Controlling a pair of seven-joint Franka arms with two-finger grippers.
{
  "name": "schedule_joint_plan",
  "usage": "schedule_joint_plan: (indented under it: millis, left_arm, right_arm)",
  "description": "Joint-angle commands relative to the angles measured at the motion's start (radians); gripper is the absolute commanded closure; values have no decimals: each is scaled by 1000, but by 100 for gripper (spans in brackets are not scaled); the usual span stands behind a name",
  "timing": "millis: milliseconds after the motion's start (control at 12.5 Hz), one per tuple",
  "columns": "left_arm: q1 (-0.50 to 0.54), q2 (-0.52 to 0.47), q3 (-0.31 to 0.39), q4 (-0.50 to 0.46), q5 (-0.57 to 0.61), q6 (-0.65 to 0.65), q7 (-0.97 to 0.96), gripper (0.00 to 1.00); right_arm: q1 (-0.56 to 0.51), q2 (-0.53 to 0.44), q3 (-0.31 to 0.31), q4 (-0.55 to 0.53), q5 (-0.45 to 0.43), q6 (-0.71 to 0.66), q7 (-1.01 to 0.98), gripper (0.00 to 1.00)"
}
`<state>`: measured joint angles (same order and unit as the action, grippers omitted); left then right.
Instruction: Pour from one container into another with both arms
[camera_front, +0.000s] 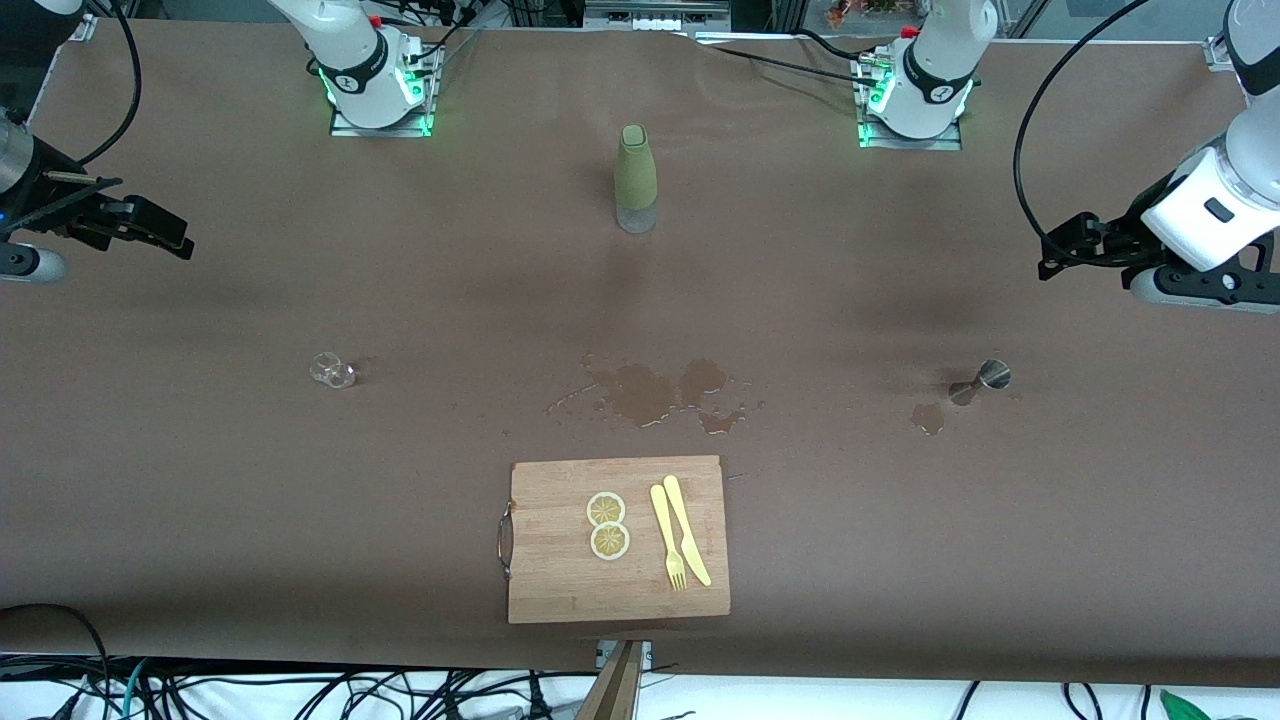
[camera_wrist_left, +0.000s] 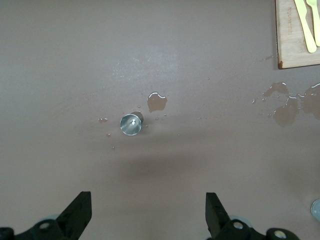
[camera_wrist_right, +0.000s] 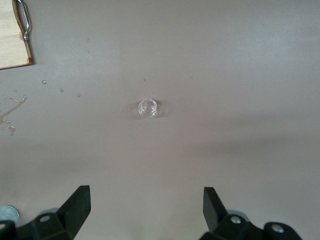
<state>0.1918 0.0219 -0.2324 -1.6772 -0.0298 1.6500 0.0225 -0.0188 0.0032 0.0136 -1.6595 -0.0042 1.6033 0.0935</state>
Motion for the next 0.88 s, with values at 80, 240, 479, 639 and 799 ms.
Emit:
schedule_joint_plan:
  millis: [80, 240, 479, 639, 799]
  left_arm:
    - [17, -14, -2, -2, 31, -25, -13, 0]
    - [20, -23, -1, -2, 31, -42, -12, 0]
    - [20, -25, -2, -1, 31, -42, -10, 0]
    - [21, -19, -2, 1, 31, -32, -7, 0]
    - [23, -16, -1, 1, 31, -16, 4, 0]
  right_arm:
    - [0, 3, 0, 20, 13, -19, -17, 0]
    - [0, 3, 0, 20, 15, -19, -17, 0]
    - [0, 3, 0, 20, 15, -19, -17, 0]
    - [0, 5, 0, 18, 15, -19, -20, 0]
    - [2, 8, 2, 17, 15, -26, -34, 0]
